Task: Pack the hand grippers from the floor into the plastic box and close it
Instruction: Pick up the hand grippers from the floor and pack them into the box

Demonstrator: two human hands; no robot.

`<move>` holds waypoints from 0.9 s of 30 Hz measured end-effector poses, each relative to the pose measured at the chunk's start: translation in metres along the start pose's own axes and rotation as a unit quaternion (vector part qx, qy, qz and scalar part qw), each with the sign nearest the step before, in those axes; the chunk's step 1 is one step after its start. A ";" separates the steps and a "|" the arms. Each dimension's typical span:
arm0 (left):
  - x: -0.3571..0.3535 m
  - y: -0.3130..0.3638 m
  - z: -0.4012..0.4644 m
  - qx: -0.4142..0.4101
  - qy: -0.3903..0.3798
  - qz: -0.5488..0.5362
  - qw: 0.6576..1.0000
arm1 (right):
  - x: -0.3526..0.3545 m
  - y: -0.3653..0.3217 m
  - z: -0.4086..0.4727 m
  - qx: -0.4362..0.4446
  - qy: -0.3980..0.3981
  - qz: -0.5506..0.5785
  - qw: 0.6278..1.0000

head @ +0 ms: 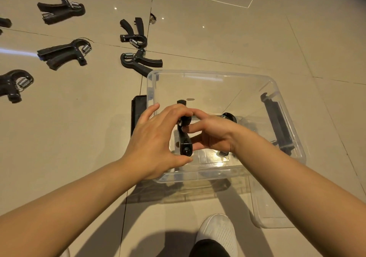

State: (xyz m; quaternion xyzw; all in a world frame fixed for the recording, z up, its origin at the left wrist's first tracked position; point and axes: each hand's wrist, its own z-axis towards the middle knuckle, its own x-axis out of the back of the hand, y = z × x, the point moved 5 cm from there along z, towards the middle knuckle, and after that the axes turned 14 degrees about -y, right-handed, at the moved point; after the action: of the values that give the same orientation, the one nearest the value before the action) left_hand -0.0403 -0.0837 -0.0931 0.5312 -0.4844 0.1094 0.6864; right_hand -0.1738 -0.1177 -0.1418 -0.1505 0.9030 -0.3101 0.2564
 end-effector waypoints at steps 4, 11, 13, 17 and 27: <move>-0.001 -0.001 0.001 0.003 -0.007 -0.003 1.000 | 0.006 0.002 0.001 0.005 0.031 -0.031 0.999; -0.002 -0.001 0.000 -0.008 -0.026 0.043 0.999 | 0.023 0.002 -0.004 -0.029 0.129 -0.254 0.958; -0.002 -0.002 -0.001 -0.013 -0.012 0.037 0.999 | 0.031 0.002 -0.003 -0.068 0.148 -0.345 0.924; -0.003 -0.007 -0.003 0.001 0.041 0.025 0.999 | 0.052 0.018 -0.003 -0.231 0.159 -0.369 0.886; -0.001 -0.011 -0.005 0.022 0.076 0.009 0.997 | 0.065 0.004 0.000 -0.263 0.208 -0.605 0.722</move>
State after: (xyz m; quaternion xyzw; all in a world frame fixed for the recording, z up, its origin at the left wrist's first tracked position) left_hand -0.0309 -0.0835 -0.1009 0.5319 -0.4335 0.1665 0.7081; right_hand -0.2278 -0.1424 -0.1681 -0.6580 0.6960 -0.1727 -0.2299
